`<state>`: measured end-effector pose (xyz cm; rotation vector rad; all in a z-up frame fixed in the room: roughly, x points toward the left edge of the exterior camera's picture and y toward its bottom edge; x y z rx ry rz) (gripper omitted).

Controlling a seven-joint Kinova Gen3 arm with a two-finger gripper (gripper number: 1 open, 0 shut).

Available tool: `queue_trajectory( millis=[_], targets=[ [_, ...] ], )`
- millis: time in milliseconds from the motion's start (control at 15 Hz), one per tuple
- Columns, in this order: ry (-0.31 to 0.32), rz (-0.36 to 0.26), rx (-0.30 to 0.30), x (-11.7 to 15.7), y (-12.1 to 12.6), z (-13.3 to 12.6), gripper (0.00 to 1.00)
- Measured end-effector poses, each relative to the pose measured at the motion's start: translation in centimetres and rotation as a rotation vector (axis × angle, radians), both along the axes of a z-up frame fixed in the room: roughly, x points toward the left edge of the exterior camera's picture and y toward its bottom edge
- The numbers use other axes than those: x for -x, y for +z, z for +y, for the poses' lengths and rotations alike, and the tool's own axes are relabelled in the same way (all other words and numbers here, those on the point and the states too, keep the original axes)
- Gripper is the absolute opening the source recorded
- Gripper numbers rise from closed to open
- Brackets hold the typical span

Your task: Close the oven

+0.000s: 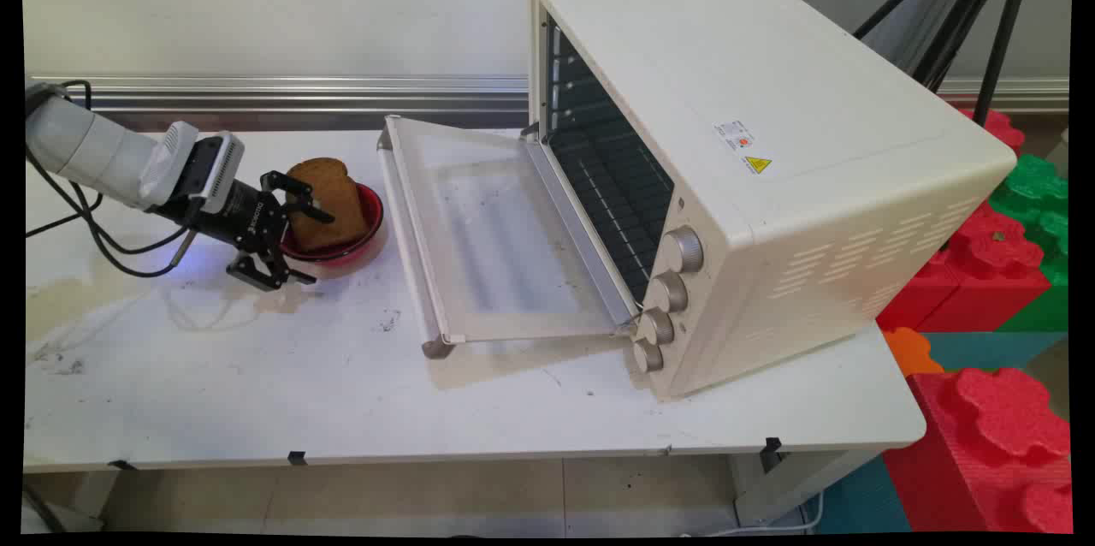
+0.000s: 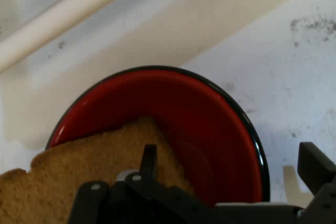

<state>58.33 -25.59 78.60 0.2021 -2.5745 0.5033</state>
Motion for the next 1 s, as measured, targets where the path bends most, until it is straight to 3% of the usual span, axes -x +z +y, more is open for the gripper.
queue_trajectory(
  millis=[267, 333, 867, 933, 1000],
  targets=[
    [0.03, 0.037, -0.016, 0.0, 0.9, -0.2, 1.0],
    [0.044, 0.052, -0.023, -0.1, 1.3, -0.1, 0.0],
    [0.168, 0.181, -0.09, -1.3, 4.3, 1.7, 0.0],
    [0.169, 0.196, -0.1, -0.8, 4.6, -0.3, 0.0],
    [0.182, 0.211, -0.108, -1.0, 5.0, 0.0, 0.0]
  ],
)
